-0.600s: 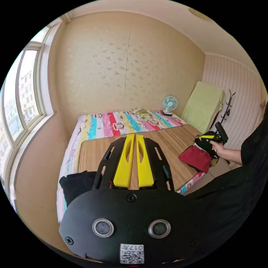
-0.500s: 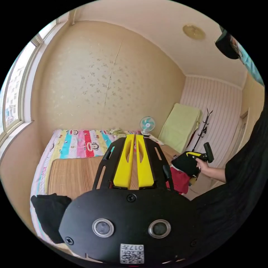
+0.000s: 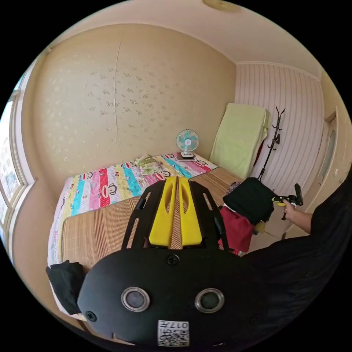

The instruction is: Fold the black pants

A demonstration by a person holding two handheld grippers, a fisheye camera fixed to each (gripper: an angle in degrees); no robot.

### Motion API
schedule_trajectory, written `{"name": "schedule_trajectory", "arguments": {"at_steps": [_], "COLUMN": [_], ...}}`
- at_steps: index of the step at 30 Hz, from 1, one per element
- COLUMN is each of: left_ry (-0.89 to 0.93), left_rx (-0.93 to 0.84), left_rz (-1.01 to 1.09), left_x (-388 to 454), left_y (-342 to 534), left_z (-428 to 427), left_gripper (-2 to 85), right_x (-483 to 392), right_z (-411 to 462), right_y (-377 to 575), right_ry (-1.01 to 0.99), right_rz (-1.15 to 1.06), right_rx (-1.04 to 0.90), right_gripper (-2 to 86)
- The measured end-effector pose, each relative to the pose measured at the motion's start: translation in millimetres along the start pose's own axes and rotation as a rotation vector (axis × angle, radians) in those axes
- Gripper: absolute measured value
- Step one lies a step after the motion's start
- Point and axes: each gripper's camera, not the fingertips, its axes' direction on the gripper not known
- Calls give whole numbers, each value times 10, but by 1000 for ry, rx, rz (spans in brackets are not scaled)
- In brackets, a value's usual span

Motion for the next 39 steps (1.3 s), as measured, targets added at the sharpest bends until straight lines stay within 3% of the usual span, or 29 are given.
{"name": "schedule_trajectory", "arguments": {"at_steps": [3,5,8,10,13,17,20,25,27,29,31,35,37,39], "left_ry": [149,147,87,55,53,46,65,79,113,157,221,282,318,352], "left_rx": [-75,-111,-119,-126,-160,-243,-238,-265,-289,-302,-317,-350,-367,-379], "left_rz": [-130,-191,-225,-223,-178,-154,-136,-159,-197,-235,-248,-213,-189,-174], "left_x": [-147,-208,-207,-148,-37,59,92,-24,-105,-178,-221,-173,-122,-102], "left_y": [90,136,157,133,80,-38,-111,-16,38,80,100,86,99,111], "left_z": [107,128,64,46,176,413,480,609,692,774,892,1056,1128,1146], "left_gripper": [-5,-5,-5,-5,-5,-5,-5,-5,-6,-7,-8,-7,-5,-3], "right_x": [21,-187,-1051,-2049,-3126,-3728,-3428,-2258,-1900,-1581,-1083,-159,256,337], "right_z": [257,222,-5,13,231,578,420,-109,-242,-203,67,683,1139,1101], "right_y": [-333,-432,-367,-95,510,1188,1278,1116,1077,983,778,715,749,733], "right_ry": [-52,-61,-430,-605,-700,-723,-673,-126,-44,10,86,-116,-387,-415], "right_rz": [31,20,-279,-584,-915,-1093,-1008,-835,-823,-778,-534,-181,-18,2], "right_rx": [-48,-6,41,-75,-280,-575,-460,-27,47,1,-161,-326,-462,-446], "right_gripper": [88,55,38,38,42,55,72,107,114,120,130,132,107,64]}}
